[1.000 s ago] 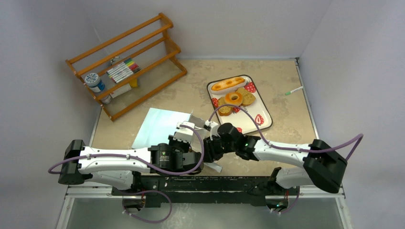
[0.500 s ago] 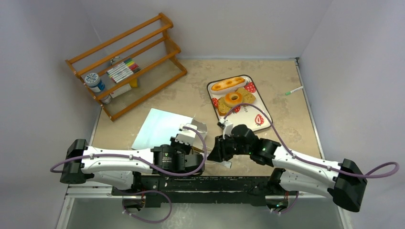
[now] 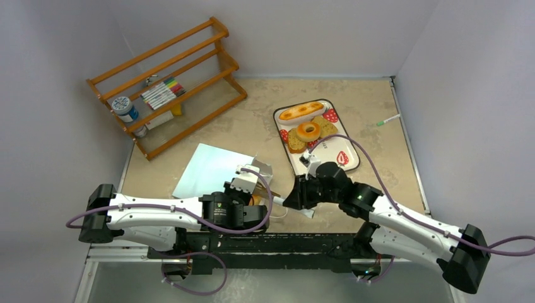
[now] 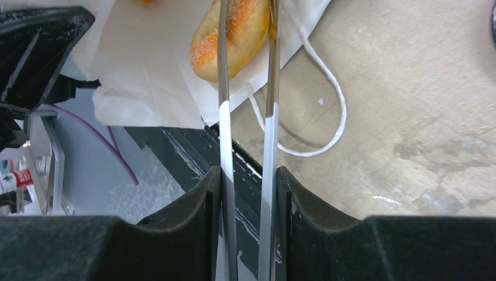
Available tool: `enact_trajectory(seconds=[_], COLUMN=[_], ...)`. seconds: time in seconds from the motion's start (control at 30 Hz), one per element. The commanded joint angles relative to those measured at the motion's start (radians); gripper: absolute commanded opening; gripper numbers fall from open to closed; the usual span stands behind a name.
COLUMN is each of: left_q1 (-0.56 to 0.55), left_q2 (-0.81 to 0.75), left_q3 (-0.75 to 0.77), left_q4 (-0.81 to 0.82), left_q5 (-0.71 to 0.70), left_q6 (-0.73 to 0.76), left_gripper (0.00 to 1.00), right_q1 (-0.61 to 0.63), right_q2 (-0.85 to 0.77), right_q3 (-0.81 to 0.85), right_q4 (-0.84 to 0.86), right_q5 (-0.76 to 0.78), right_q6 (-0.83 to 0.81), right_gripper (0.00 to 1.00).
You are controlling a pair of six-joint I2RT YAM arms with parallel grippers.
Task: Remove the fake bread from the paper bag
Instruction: Take out the fake bread from the paper bag.
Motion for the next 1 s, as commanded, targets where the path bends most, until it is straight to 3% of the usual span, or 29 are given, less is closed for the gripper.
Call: enact_trajectory(seconds=[0.0,0.5,0.97], left_q1=[-0.005,0.03,0.185], left_q2=[-0.003,0.071,0.007], left_q3=[-0.005,0.061,0.005], left_q4=[0.006,0.02,0.1], left_q5=[-0.04,-0.078,-0.037], left_q6=[-0.032,-0.136,0.009], left_gripper=[0.0,0.0,0.0], right_q1=[-0.042,-0.068,-0.068], right_q2=[-0.035,-0.024,-0.108], right_q3=[0.092,0.255,0.354], right_q4=[-0.019,-0.142,-0.348], right_q5=[0.022,0.073,0.256], right_q6=[0.001,-0.01,0.059], right_gripper=[0.0,0.0,0.0])
